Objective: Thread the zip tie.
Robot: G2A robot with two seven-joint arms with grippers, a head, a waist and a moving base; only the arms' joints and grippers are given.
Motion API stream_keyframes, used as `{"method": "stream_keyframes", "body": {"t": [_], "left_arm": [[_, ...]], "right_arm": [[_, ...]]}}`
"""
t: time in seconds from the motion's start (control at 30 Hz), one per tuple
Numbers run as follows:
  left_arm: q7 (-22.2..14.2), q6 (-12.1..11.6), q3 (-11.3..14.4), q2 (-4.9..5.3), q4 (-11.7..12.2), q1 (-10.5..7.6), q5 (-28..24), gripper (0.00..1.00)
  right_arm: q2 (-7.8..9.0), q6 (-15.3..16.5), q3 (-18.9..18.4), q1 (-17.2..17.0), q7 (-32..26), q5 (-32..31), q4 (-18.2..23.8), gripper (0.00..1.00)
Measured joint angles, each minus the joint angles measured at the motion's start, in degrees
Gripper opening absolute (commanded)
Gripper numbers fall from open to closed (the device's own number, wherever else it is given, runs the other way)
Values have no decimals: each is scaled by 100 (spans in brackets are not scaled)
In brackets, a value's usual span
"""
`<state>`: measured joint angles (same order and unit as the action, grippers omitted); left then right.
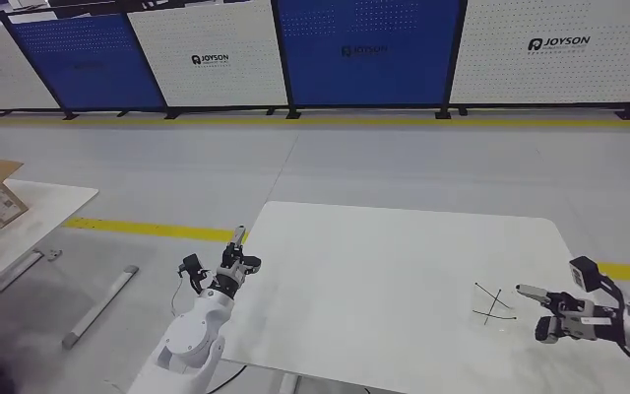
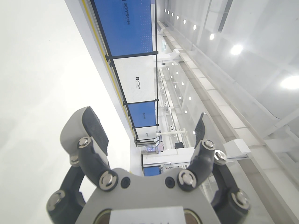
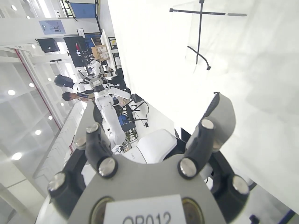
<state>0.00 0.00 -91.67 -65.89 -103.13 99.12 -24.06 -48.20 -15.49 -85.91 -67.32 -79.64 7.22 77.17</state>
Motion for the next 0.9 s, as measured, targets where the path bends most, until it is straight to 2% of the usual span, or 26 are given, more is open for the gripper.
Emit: {"method": "stream_keyframes", "body": {"t": [0.37,0.53,0.67,0.9], "left_arm": [[0,0,0,0,0,0,0,100],[0,0,0,0,0,0,0,100],[0,0,0,0,0,0,0,100],[0,0,0,0,0,0,0,100]], "right_arm": [[0,-15,13,-9,0,-21,4,100],[85,-319,364,79,0,-591,178,100],[145,-405,832,338,0,-599,-31,100],[150,-398,883,383,0,-548,-68,100]]}}
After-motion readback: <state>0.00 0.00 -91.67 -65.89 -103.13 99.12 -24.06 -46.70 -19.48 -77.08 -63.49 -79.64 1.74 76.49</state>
